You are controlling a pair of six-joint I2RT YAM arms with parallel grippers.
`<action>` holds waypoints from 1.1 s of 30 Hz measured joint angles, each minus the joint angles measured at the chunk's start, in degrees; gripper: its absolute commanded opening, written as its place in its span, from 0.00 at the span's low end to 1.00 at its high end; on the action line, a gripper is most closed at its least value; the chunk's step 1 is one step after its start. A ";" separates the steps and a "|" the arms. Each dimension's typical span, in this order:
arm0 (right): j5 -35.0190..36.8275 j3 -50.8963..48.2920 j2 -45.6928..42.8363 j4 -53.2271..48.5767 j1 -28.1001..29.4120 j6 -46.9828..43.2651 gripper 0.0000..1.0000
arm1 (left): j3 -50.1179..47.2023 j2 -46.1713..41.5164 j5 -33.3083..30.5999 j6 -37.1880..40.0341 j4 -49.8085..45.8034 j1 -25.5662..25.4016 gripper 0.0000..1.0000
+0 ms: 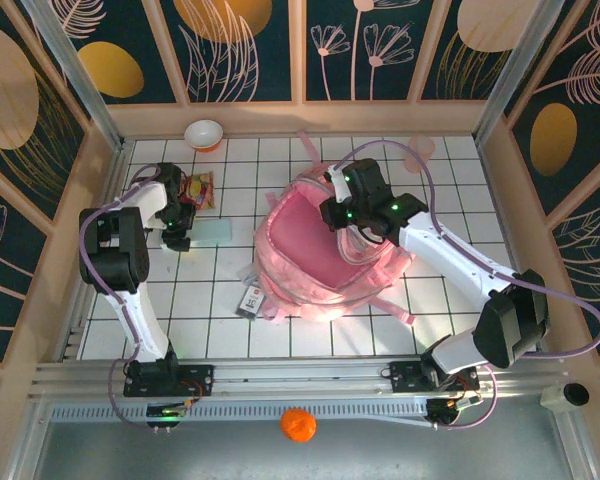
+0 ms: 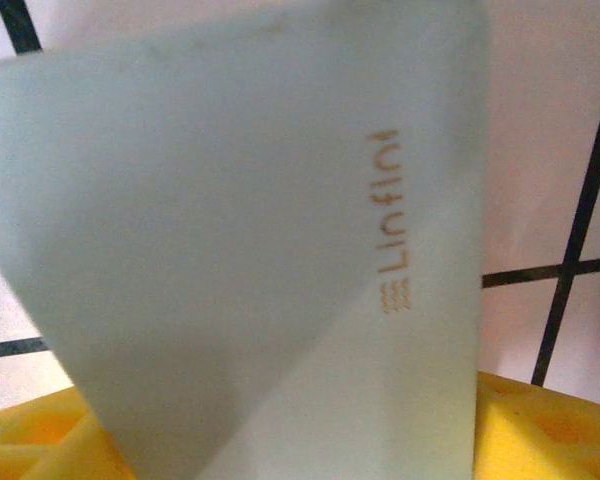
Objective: Pack the student bag
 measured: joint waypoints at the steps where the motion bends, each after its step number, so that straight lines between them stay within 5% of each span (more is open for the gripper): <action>1: 0.00 0.02 0.04 0.00 0.00 0.00 0.00 | -0.57 -0.46 0.17 0.07 0.50 0.00 0.65; 13: -0.50 0.22 0.15 0.02 0.00 0.70 0.00 | -9.38 -16.04 2.56 0.13 0.81 -2.08 0.62; 23: -5.55 2.03 0.15 -1.38 -3.23 2.19 0.00 | -9.51 -29.20 4.74 0.52 -1.49 -12.50 0.60; 33: -10.51 4.44 0.90 -3.43 -6.51 2.60 0.00 | 5.05 -27.85 1.75 6.45 -5.46 -26.60 0.60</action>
